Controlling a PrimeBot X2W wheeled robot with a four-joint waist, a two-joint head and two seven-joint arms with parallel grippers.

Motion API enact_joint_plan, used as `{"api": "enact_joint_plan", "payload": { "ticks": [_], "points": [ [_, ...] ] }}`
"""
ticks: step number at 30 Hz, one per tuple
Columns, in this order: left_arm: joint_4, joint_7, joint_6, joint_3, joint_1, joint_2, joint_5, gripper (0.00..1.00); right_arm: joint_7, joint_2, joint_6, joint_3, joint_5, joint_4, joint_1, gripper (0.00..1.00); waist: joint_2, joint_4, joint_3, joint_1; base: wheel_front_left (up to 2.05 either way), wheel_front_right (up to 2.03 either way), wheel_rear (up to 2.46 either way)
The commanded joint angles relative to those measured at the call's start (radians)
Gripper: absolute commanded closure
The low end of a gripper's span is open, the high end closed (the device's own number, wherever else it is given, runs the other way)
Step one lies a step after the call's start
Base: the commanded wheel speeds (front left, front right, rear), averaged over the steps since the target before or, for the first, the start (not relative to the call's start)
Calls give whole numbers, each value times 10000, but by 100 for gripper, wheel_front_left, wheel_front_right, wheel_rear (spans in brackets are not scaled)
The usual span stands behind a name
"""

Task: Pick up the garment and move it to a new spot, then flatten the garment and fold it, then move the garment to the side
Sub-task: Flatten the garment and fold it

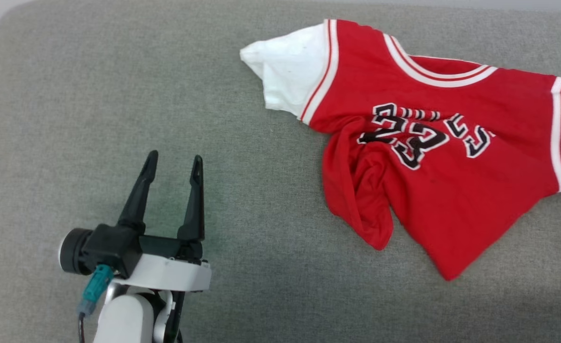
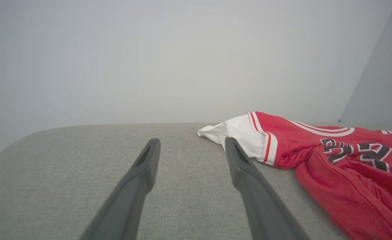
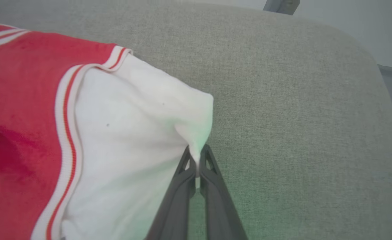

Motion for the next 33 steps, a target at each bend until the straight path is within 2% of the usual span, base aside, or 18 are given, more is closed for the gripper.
{"api": "enact_joint_plan", "payload": {
  "ticks": [1, 10, 13, 19, 24, 28, 33],
  "points": [
    [23, 2, -53, -7, 82, -3, 26, 0, -169, 39, -18, -156, -187, 180, -208, 100, 0, 35, -26, 0, 0, 0, 0],
    [116, 2, -110, -35, 200, -5, 59, 0, -1296, 582, -18, -649, -1595, 1750, -930, 100, 0, 201, -202, 0, 0, 0, 0],
    [174, 2, -132, -52, 256, -5, 52, 0, -1649, 699, -18, -665, -1796, 2011, -945, 0, 0, 181, -266, 0, 0, 0, 0],
    [321, 2, -182, -73, 264, 5, 94, 0, -3129, 787, -18, -921, -2072, 2056, -472, 0, 0, -40, -384, 0, 0, 0, 0],
    [544, 2, -230, -245, -34, 299, 4, 0, -4663, 1158, -18, -1058, -1985, 1249, 259, 0, 0, -431, -452, 0, 0, 0, 0],
    [1137, 1, -232, -1024, -788, 1095, -234, 0, -5724, 1624, -18, -851, -1815, -425, 1083, 0, 0, -855, -351, 0, 0, 0, 0],
    [2271, 121, -225, -2339, -2736, 2554, -1096, 0, -5987, 2618, -18, -1343, -1936, -2539, 2062, 0, 0, -1537, 33, 0, 0, 0, 0]
  ]
}}
